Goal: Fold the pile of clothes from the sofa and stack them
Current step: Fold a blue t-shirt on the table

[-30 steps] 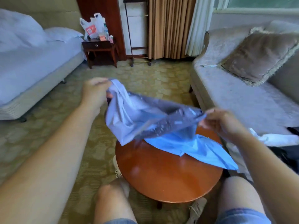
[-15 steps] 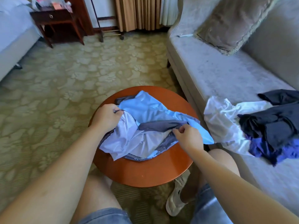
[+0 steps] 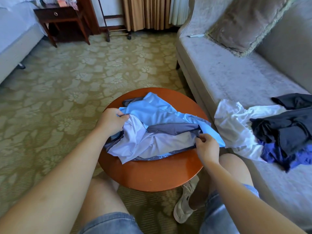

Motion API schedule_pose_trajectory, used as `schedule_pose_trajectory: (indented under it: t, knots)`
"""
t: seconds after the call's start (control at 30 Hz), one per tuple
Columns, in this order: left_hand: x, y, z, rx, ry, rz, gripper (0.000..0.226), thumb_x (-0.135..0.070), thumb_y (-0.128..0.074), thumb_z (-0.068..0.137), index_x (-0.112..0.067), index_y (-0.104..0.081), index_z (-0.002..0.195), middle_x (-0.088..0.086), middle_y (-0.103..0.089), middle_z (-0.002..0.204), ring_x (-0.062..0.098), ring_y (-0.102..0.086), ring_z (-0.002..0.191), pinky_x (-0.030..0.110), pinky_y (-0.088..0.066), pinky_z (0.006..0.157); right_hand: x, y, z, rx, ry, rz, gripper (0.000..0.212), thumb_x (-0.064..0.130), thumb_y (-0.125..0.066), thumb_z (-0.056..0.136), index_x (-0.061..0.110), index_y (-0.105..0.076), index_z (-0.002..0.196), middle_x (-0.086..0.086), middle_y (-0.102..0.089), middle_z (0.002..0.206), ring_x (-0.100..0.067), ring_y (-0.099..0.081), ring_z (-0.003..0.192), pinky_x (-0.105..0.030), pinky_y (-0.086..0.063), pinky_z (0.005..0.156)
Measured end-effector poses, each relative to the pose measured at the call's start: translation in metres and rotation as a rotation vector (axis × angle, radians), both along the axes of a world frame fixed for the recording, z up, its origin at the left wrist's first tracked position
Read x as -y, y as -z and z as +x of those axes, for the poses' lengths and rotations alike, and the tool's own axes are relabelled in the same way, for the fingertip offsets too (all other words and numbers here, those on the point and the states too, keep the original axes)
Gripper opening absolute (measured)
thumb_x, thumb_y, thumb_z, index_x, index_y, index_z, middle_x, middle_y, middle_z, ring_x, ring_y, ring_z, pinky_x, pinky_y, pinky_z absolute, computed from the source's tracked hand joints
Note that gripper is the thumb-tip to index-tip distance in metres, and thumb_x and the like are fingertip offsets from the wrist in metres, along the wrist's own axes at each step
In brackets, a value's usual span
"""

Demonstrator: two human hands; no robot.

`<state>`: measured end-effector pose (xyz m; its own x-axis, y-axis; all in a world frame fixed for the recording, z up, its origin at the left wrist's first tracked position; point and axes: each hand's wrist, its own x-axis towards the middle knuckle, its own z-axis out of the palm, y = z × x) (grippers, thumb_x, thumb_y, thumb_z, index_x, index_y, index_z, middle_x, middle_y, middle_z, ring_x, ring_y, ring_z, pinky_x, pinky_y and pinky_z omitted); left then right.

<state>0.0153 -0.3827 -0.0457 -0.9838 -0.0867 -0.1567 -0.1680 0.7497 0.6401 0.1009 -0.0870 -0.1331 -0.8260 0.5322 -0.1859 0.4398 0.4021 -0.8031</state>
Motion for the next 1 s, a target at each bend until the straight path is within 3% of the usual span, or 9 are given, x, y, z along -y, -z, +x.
schedule_pose_trajectory:
  t: [0.13, 0.23, 0.4, 0.53, 0.6, 0.67, 0.83, 0.9, 1.0]
  knots:
    - [0.0, -0.012, 0.007, 0.255, 0.04, 0.074, 0.013, -0.014, -0.069, 0.087, -0.004, -0.062, 0.084, 0.015, -0.057, 0.07, 0.015, -0.058, 0.052, 0.023, -0.046, 0.052, -0.017, -0.009, 0.02, -0.033, 0.006, -0.07, 0.016, 0.024, -0.06, 0.089, 0.014, -0.069, 0.098, -0.003, -0.069, 0.073, -0.023, -0.068, 0.067, -0.043, -0.057, 0.074]
    - [0.005, -0.022, 0.013, 0.133, 0.04, 0.001, 0.018, -0.009, -0.068, 0.085, -0.006, -0.055, 0.073, 0.012, -0.044, 0.064, 0.018, -0.048, 0.048, 0.025, -0.035, 0.053, -0.022, -0.035, 0.024, -0.129, 0.034, -0.157, 0.006, 0.015, -0.059, 0.093, 0.011, -0.062, 0.089, -0.008, -0.066, 0.061, -0.017, -0.061, 0.048, -0.037, -0.056, 0.06]
    - [0.019, -0.054, 0.029, -0.073, -0.174, 0.131, 0.027, -0.01, -0.059, 0.091, -0.009, -0.058, 0.064, 0.001, -0.051, 0.037, 0.014, -0.052, 0.035, 0.02, -0.038, 0.046, -0.029, -0.083, 0.009, -0.243, 0.083, -0.326, 0.007, 0.0, -0.055, 0.09, 0.005, -0.059, 0.09, -0.014, -0.061, 0.062, -0.015, -0.058, 0.043, -0.028, -0.053, 0.052]
    - [0.027, -0.076, 0.052, -0.089, -0.293, 0.316, 0.007, -0.011, -0.056, 0.095, -0.009, -0.059, 0.088, 0.009, -0.057, 0.063, 0.001, -0.05, 0.029, 0.009, -0.029, 0.031, -0.032, -0.073, 0.017, -0.13, 0.043, -0.388, 0.009, -0.007, -0.058, 0.086, -0.008, -0.063, 0.079, -0.012, -0.056, 0.056, -0.013, -0.053, 0.038, -0.025, -0.048, 0.048]
    - [0.031, -0.077, 0.06, -0.075, -0.313, 0.367, 0.004, -0.012, -0.057, 0.095, -0.009, -0.059, 0.096, 0.01, -0.059, 0.067, 0.002, -0.052, 0.03, 0.009, -0.03, 0.032, -0.035, -0.057, 0.029, -0.117, 0.085, -0.382, 0.01, -0.005, -0.059, 0.085, -0.014, -0.063, 0.082, -0.013, -0.056, 0.058, -0.022, -0.055, 0.049, -0.035, -0.05, 0.058]
    - [0.032, -0.077, 0.065, -0.054, -0.315, 0.383, 0.006, -0.013, -0.057, 0.095, -0.009, -0.059, 0.099, 0.009, -0.06, 0.069, 0.002, -0.053, 0.032, 0.011, -0.032, 0.034, -0.034, -0.044, 0.04, -0.114, 0.105, -0.383, 0.01, 0.001, -0.057, 0.089, -0.007, -0.064, 0.089, -0.016, -0.059, 0.063, -0.028, -0.059, 0.055, -0.043, -0.054, 0.064]
    - [0.022, -0.063, 0.058, -0.017, -0.296, 0.404, 0.006, -0.014, -0.056, 0.096, -0.012, -0.06, 0.092, 0.007, -0.06, 0.069, 0.002, -0.054, 0.033, 0.02, -0.035, 0.047, -0.017, -0.028, 0.044, -0.142, 0.115, -0.515, 0.016, 0.009, -0.038, 0.102, 0.014, -0.049, 0.091, -0.019, -0.056, 0.071, -0.024, -0.061, 0.042, -0.03, -0.054, 0.041]
    - [0.016, -0.053, 0.05, 0.021, -0.277, 0.416, 0.007, -0.014, -0.056, 0.096, -0.012, -0.062, 0.094, 0.006, -0.061, 0.071, 0.002, -0.056, 0.036, 0.02, -0.036, 0.048, -0.012, -0.022, 0.04, -0.14, 0.136, -0.486, 0.016, 0.01, -0.037, 0.103, 0.013, -0.05, 0.093, -0.018, -0.055, 0.076, -0.026, -0.061, 0.051, -0.03, -0.056, 0.045]
    - [0.011, -0.04, 0.041, 0.062, -0.256, 0.438, 0.006, -0.015, -0.056, 0.096, -0.012, -0.061, 0.097, 0.005, -0.063, 0.074, 0.003, -0.059, 0.039, 0.02, -0.04, 0.048, -0.008, -0.009, 0.033, -0.118, 0.172, -0.345, 0.012, 0.016, -0.044, 0.099, 0.012, -0.054, 0.104, -0.02, -0.063, 0.092, -0.037, -0.063, 0.081, -0.048, -0.058, 0.078]
